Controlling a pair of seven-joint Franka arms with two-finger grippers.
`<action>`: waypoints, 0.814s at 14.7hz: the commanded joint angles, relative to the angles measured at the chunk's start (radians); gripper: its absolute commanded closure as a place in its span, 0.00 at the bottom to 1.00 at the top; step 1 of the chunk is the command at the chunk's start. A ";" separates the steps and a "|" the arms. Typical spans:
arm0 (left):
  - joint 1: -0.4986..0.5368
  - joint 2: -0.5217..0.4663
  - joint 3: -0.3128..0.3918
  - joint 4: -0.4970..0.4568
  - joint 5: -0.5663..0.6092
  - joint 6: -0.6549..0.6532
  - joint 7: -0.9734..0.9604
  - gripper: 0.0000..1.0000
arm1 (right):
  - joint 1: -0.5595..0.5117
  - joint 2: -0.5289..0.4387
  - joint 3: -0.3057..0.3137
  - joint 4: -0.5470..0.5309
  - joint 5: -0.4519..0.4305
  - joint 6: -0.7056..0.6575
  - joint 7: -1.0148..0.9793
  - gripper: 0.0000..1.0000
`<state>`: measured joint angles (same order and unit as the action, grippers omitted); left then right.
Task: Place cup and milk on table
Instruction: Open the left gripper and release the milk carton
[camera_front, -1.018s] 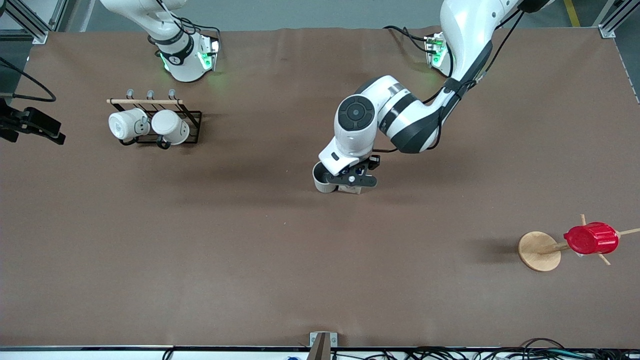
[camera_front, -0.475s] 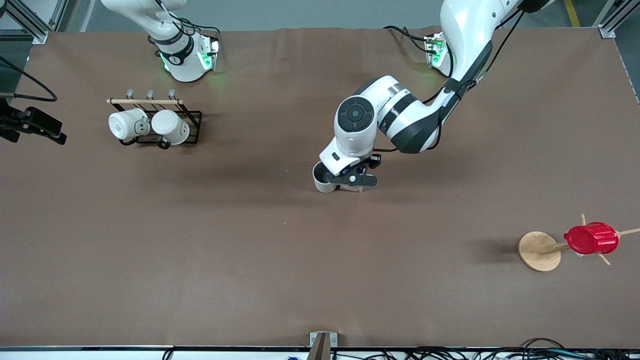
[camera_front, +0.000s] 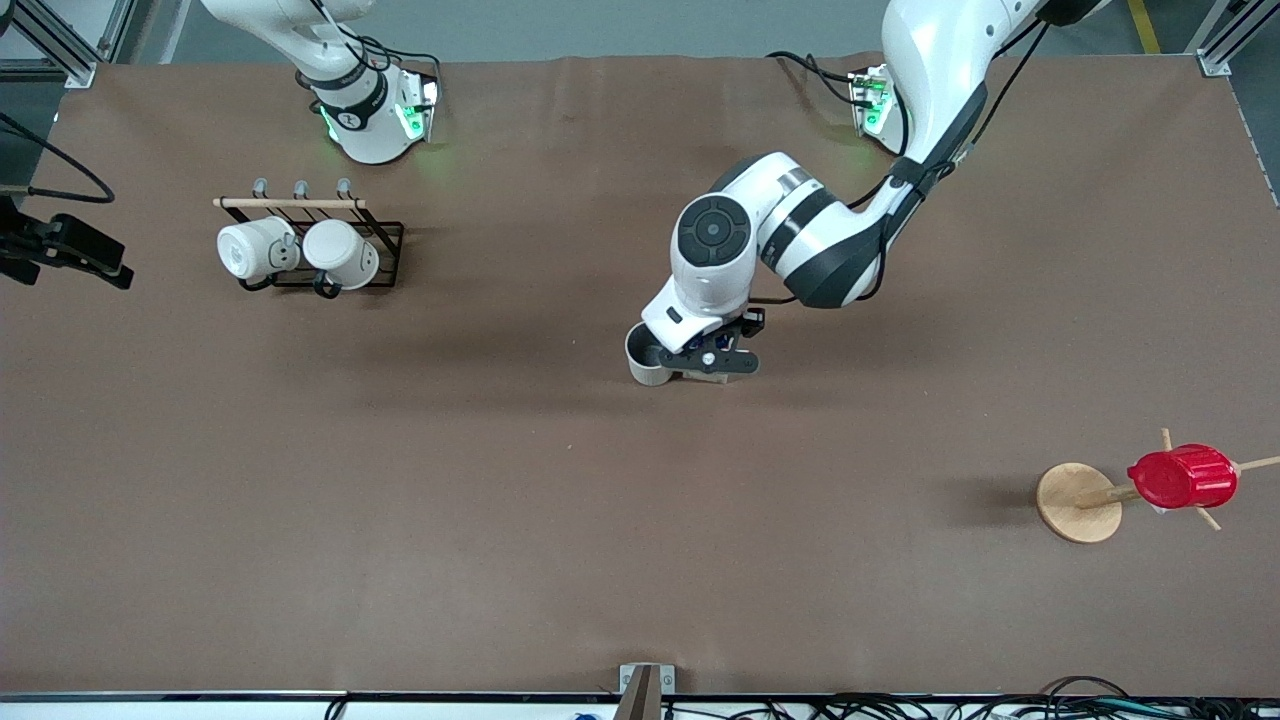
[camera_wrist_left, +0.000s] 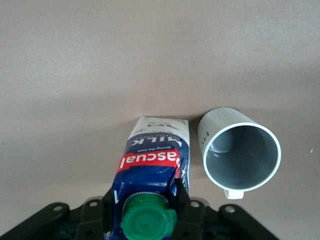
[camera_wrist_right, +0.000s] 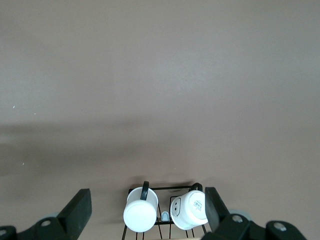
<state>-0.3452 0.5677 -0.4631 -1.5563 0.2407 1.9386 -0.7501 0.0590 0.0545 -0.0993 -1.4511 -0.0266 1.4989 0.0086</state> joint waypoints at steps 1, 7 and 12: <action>0.012 -0.031 -0.002 0.005 -0.004 -0.021 -0.003 0.00 | -0.022 -0.007 0.016 -0.003 0.007 -0.008 -0.012 0.00; 0.098 -0.181 -0.005 0.002 -0.058 -0.024 -0.006 0.00 | -0.022 -0.007 0.016 -0.005 0.007 -0.009 -0.012 0.00; 0.227 -0.320 -0.005 -0.056 -0.104 -0.024 0.037 0.00 | -0.022 -0.007 0.016 -0.003 0.007 -0.008 -0.012 0.00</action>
<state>-0.1708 0.3194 -0.4638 -1.5505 0.1596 1.9149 -0.7394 0.0581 0.0546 -0.0992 -1.4513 -0.0266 1.4965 0.0085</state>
